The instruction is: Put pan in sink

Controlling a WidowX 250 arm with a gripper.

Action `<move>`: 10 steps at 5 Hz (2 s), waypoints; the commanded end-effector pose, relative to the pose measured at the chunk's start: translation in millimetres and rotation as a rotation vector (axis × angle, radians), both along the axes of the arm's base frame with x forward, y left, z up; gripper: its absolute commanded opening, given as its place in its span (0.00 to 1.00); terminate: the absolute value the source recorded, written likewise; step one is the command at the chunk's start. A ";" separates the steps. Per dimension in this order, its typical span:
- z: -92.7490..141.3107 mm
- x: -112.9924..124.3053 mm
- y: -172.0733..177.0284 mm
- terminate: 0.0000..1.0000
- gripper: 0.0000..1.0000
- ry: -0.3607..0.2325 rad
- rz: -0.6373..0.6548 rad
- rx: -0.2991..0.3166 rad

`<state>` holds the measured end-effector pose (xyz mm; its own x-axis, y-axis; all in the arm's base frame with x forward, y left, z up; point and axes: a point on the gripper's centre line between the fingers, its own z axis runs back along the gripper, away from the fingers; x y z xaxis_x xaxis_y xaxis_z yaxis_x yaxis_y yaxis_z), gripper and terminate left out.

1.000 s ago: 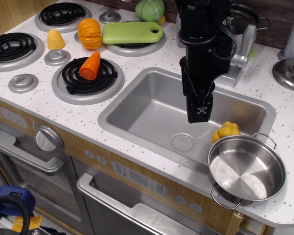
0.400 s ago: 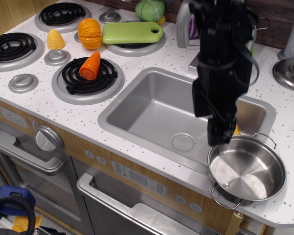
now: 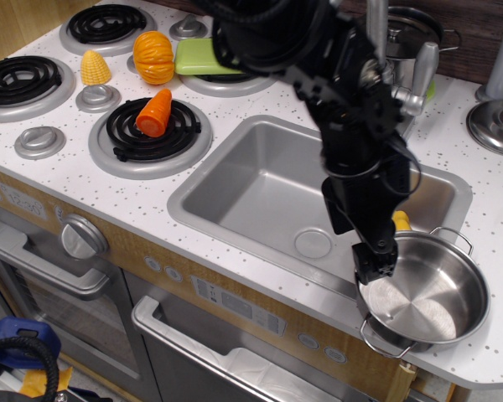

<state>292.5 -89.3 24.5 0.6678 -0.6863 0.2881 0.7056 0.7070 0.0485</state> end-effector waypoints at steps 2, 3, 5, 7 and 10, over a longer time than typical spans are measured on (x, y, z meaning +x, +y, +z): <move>-10.8 15.9 4.4 0.00 0.00 -0.055 0.008 -0.092; -10.3 18.7 2.2 0.00 0.00 -0.056 0.006 -0.089; 21.1 34.5 24.6 0.00 0.00 -0.037 -0.035 0.032; 43.5 83.9 77.7 0.00 0.00 -0.089 -0.163 0.184; -6.4 108.2 95.5 0.00 1.00 -0.250 -0.249 0.162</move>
